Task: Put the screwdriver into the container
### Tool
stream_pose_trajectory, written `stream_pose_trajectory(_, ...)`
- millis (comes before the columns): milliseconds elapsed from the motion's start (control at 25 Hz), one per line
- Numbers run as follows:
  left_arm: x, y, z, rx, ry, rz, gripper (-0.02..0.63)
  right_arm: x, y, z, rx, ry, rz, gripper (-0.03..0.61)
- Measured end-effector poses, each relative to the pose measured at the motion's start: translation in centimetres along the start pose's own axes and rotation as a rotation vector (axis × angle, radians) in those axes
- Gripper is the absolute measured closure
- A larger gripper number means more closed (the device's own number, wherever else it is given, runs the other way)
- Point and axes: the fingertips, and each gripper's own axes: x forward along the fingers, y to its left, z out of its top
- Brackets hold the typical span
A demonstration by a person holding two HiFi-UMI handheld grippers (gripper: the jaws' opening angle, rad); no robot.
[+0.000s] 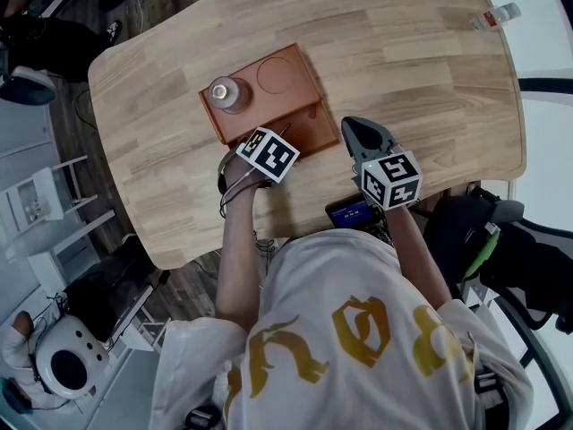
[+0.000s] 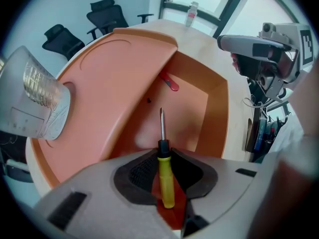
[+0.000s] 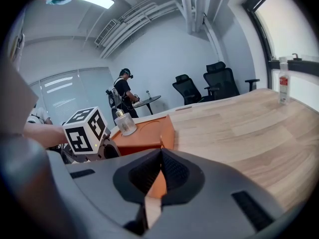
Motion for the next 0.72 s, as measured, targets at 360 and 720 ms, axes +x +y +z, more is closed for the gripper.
stream_pose_trajectory(360, 0.0, -0.18, -0.03, -0.022, -0.005, -0.011, 0.506, -0.36, -0.14, 0.08, -0.001, -0.005, -0.007, 0.568)
stream_pose_trajectory(720, -0.94, -0.32, 0.04, -0.055, -0.077, 0.011, 0.463, -0.96, 0.52, 0.77, -0.019, -0.021, -0.001, 0.568)
